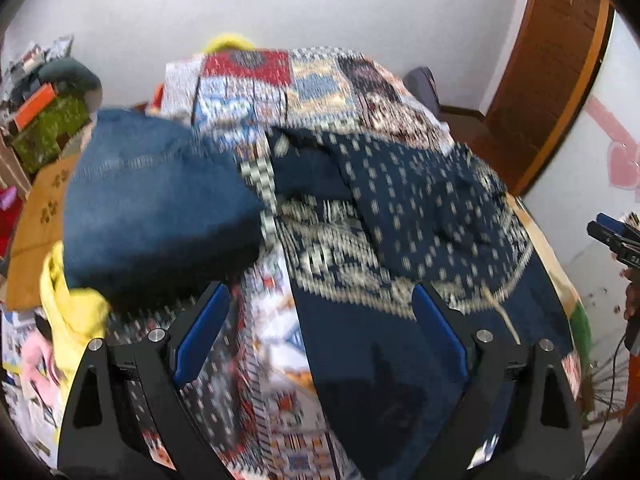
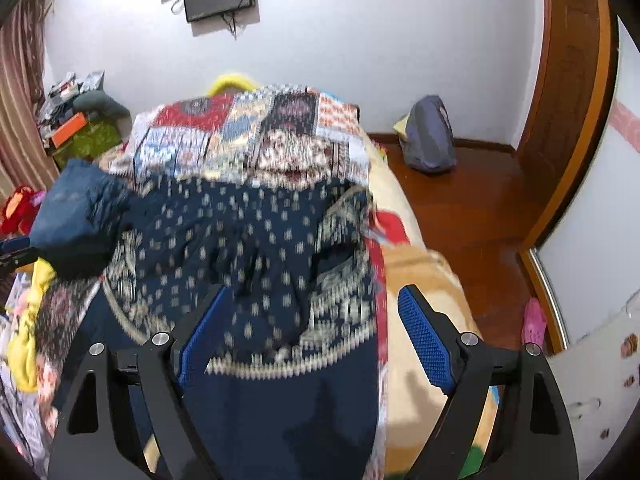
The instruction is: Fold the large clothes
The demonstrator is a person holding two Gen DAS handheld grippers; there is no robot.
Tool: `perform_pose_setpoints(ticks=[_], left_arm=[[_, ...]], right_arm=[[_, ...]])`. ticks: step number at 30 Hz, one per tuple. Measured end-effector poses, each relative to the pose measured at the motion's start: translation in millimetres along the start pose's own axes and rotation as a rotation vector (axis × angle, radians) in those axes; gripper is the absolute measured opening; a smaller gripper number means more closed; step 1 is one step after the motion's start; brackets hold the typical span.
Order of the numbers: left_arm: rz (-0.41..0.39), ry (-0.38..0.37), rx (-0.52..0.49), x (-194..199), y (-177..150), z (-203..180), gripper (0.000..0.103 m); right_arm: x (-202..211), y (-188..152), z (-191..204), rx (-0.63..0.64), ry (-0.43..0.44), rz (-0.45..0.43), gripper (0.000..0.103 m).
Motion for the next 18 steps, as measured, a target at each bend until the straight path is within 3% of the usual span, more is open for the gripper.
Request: perform_pose_setpoints(ticks=[9,18], left_arm=[[0.183,-0.150,0.048,-43,-81,-28,0.093],[0.254,-0.305,0.140,-65,-123,-57,0.093]], right_arm=[[-20,-74,-31,-0.055,-0.032,0.158,0.083],[-40,-126,-60,-0.185,-0.009,0.276,0.083]])
Point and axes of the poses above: each gripper's, at about its wrist camera, not at the fingertips, and x roughly against the way its jaws point, z to its left, y to its top, the point moved 8 cm from there along -x, roughly the way its jaws point, and after that the axes turned 13 degrees about -x, right-handed, at the moved point
